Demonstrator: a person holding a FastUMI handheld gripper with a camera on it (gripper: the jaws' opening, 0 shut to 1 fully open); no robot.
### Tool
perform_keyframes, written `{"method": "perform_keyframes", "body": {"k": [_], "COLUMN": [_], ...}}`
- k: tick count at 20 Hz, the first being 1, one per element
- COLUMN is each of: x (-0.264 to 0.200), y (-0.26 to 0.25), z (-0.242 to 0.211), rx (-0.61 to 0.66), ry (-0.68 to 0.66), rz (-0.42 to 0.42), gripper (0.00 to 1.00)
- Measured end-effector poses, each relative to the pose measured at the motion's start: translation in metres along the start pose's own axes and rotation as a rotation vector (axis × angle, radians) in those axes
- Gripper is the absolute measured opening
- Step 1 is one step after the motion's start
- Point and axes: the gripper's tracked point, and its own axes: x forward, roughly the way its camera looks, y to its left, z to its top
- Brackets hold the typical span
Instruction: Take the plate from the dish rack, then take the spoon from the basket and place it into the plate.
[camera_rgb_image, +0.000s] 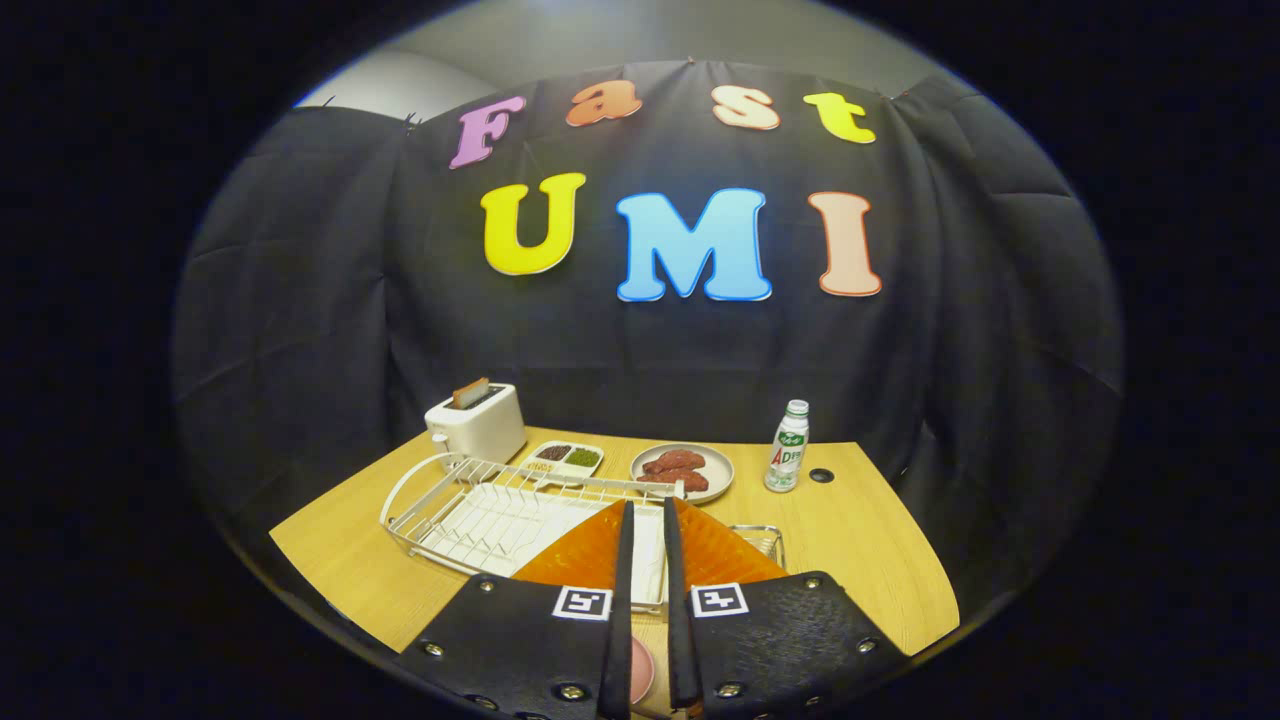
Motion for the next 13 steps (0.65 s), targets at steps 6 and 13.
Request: {"method": "perform_keyframes", "body": {"k": [6, 13], "x": [-0.006, 0.031], "y": [-0.065, -0.182], "z": [0.008, -0.068], "rx": [0.001, 0.059], "ry": [-0.104, -0.175], "rz": [-0.055, -0.103], "gripper": [0.97, 0.97]}}
